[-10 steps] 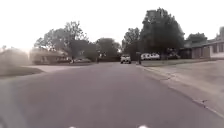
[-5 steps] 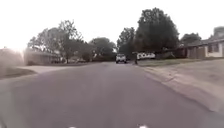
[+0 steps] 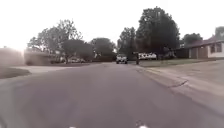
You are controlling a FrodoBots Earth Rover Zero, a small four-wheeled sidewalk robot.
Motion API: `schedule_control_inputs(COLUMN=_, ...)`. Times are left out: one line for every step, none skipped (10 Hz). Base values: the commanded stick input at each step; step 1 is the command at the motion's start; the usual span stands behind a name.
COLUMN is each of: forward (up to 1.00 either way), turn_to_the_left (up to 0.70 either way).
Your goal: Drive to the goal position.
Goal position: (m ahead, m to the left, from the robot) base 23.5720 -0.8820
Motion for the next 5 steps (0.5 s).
schedule_control_inputs(forward=1.00, turn_to_the_left=0.00)
schedule_control_inputs(forward=1.00, turn_to_the_left=0.00)
schedule_control_inputs(forward=1.00, turn_to_the_left=0.00)
schedule_control_inputs(forward=1.00, turn_to_the_left=0.00)
schedule_control_inputs(forward=1.00, turn_to_the_left=0.00)
